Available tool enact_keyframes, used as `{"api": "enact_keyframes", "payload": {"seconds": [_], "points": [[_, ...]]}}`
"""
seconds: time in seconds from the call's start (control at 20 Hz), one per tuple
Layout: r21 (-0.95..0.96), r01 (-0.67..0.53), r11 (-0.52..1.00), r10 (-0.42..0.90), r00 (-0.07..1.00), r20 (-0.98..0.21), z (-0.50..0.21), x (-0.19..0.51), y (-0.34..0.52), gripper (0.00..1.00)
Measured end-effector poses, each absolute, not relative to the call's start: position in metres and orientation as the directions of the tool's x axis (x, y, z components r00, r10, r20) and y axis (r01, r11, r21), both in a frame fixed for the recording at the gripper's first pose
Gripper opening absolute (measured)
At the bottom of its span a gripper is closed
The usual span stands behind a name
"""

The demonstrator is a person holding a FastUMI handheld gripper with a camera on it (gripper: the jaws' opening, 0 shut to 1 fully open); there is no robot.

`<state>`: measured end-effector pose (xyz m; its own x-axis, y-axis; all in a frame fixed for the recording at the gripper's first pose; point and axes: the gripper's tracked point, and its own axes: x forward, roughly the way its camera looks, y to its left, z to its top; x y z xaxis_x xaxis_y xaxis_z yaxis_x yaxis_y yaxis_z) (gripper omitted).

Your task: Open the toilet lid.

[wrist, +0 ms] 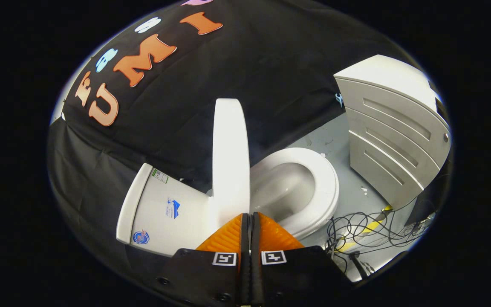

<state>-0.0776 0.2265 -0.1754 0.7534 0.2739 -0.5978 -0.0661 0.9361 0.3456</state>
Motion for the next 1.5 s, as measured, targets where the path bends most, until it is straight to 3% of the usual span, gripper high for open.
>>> {"api": "enact_keyframes", "payload": {"seconds": [0.7,1.5], "points": [[0.255,-0.149,0.955,0.276,0.76,-0.588,-0.144,-0.103,0.293,0.08],[0.009,-0.23,0.973,0.198,0.819,-0.538,-0.131,-0.128,0.38,0.08]]}}
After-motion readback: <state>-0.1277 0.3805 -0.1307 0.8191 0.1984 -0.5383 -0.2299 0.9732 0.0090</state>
